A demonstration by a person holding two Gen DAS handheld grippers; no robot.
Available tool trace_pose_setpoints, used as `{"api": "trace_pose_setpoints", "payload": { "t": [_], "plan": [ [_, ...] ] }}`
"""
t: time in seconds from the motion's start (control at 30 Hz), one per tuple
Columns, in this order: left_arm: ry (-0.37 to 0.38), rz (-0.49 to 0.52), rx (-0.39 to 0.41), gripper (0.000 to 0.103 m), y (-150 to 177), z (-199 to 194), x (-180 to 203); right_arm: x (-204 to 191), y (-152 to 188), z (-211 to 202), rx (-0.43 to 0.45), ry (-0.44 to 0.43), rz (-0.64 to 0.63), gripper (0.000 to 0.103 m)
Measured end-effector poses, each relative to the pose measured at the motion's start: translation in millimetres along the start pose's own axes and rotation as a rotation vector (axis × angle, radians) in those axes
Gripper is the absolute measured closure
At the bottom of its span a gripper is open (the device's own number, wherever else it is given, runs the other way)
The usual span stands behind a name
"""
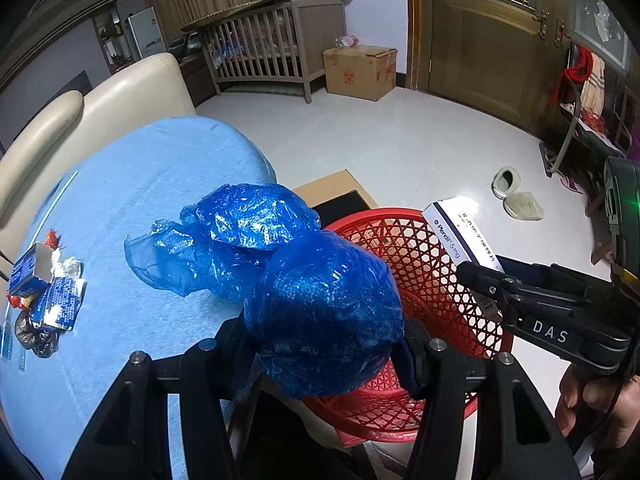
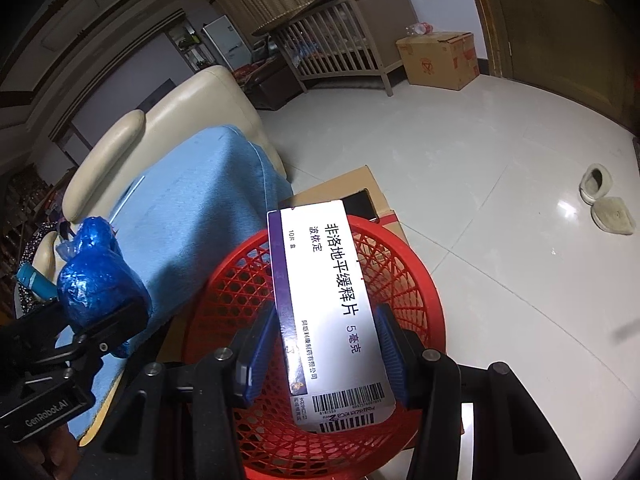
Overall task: Collect trash
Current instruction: 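Open the right tool to drop the white box while the left tool drops the blue bags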
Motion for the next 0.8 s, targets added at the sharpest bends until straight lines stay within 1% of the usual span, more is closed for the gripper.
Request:
{"api": "trace_pose_setpoints", "payload": {
  "t": [0.03,0.13,0.23,0.27,0.3,0.37,0.43,0.57,0.8],
  "plan": [
    [0.002,0.001,-0.003,0.043,0,1,1,0,0,1,-0.006,0.001,-0.002,0.049],
    [0.008,0.009,-0.012,0.043,1,5,3,1,1,3,-0.014,0.008,0.004,0.048],
    [0.013,0.014,-0.022,0.043,2,8,5,4,0,4,-0.019,0.015,0.015,0.045],
    [0.017,0.019,-0.028,0.043,3,8,4,5,0,3,-0.016,0.021,0.016,0.041],
    [0.013,0.025,-0.035,0.040,4,10,5,6,-2,1,-0.007,0.027,0.019,0.040],
    [0.019,0.027,-0.039,0.038,4,11,7,8,-5,-2,0.004,0.034,0.022,0.040],
    [0.022,0.031,-0.053,0.030,5,14,10,9,-10,-7,0.022,0.042,0.027,0.039],
    [0.012,0.027,-0.054,0.029,6,12,7,11,-19,-15,0.054,0.058,0.033,0.040],
    [-0.005,-0.048,-0.021,0.028,2,-4,-18,-1,-27,-20,0.072,0.059,0.019,0.040]
  ]
}}
Point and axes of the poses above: each gripper's, at about its wrist camera, not at the fingertips, and z roughly the way its jaws point, x to its right, y to its underside, the point moved 7 cm from there along z, roughly the way its jaws point, and after that the axes turned 14 degrees about x, right-handed, at the moved point
